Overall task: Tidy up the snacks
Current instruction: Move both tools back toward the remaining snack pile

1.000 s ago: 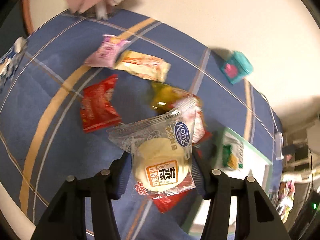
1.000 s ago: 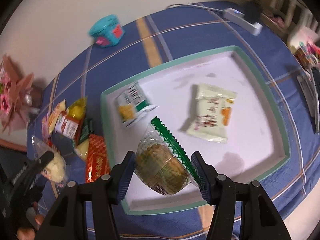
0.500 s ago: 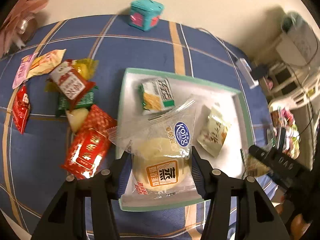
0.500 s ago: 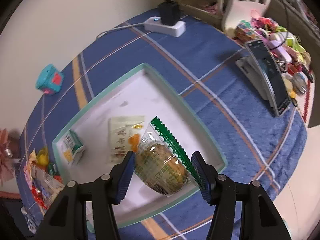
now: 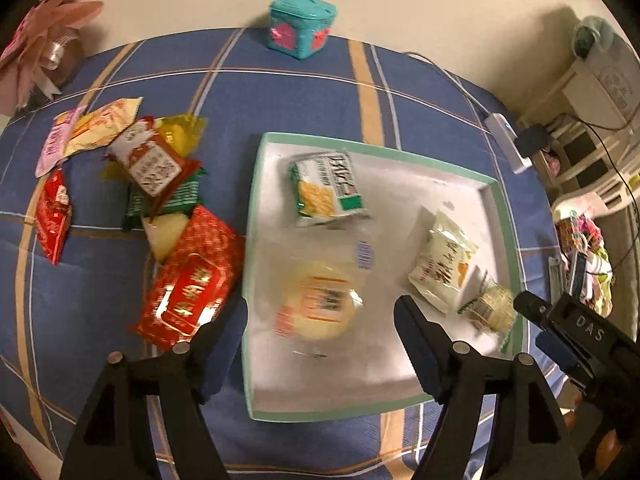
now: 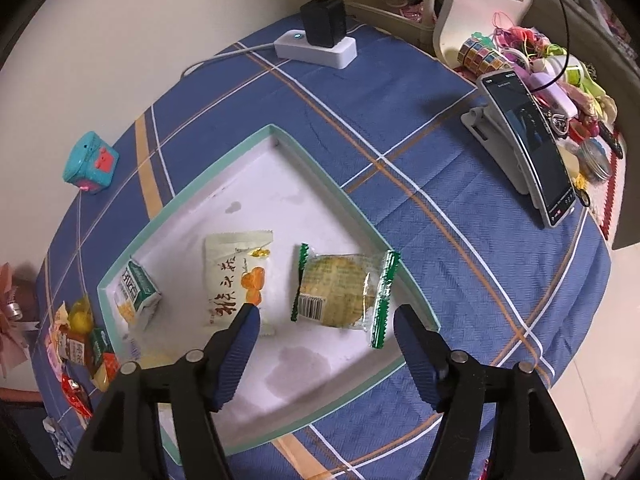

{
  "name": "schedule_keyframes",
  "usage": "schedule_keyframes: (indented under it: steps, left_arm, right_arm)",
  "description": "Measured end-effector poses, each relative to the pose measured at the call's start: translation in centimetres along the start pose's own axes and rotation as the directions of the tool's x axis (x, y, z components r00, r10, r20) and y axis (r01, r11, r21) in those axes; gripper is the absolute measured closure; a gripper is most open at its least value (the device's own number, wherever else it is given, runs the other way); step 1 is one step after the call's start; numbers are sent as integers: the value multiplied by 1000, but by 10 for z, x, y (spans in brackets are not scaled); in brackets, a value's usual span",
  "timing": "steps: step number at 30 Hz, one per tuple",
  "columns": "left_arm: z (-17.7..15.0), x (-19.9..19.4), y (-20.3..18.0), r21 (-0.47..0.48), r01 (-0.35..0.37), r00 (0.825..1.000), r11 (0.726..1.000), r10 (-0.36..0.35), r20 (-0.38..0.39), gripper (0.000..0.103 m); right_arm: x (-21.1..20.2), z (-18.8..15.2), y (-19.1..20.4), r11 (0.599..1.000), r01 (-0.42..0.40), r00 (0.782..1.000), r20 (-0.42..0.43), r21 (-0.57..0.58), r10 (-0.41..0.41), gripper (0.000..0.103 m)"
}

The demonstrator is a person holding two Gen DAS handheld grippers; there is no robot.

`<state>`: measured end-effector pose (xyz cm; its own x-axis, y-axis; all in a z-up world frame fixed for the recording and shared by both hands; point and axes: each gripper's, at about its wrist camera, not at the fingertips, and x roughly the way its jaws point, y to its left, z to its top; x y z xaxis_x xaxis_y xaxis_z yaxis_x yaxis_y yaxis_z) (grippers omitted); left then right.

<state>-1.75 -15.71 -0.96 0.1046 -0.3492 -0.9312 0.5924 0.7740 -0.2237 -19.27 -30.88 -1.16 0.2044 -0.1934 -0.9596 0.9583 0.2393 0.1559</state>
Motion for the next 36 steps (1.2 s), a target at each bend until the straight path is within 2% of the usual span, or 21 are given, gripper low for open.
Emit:
schedule_keyframes:
  steps: [4,6,7,10,14,19,29,30,32,35,36]
  left_arm:
    - [6,-5,22,-63,-23,1000,998,24,15,25]
    - [9,-9,35,-104,-44,998,994,48,31,14]
    - [11,-11,43,-126,-56,997,991,62,44,12]
    - [14,-19,66,-186,-71,994,980,85,66,12]
    - [15,-29,98,-272,-81,990,959,109,88,12]
    - [15,-34,132,-346,-129,981,929,169,90,12]
    - [12,-34,170,-422,-136,981,896,180,66,12]
    - [11,-34,174,-433,-146,979,889,192,64,11]
    - [10,-35,182,-462,-175,972,869,227,59,2]
    - [8,-39,193,-489,-206,962,848,268,58,1]
    - [7,-40,197,-492,-217,959,844,279,56,1]
  right_arm:
    - [0,-3,8,1000,7,1000,-3,-28,-7,27]
    - [-1,-4,12,999,8,1000,3,-44,-8,27]
    - [-3,-5,15,999,8,1000,7,-54,-7,27]
    - [-9,-9,25,996,14,1000,27,-88,-12,26]
    - [-14,-13,37,991,22,999,48,-128,-16,19]
    - [-16,-19,50,986,26,998,54,-167,-17,19]
    - [-19,-38,88,963,31,998,65,-269,-14,19]
    - [-19,-41,92,959,30,998,64,-282,-13,19]
    - [-17,-48,104,948,34,998,61,-316,-16,19]
    - [-17,-60,122,931,45,997,69,-361,-21,18]
    - [-19,-64,128,923,44,997,78,-382,-16,14]
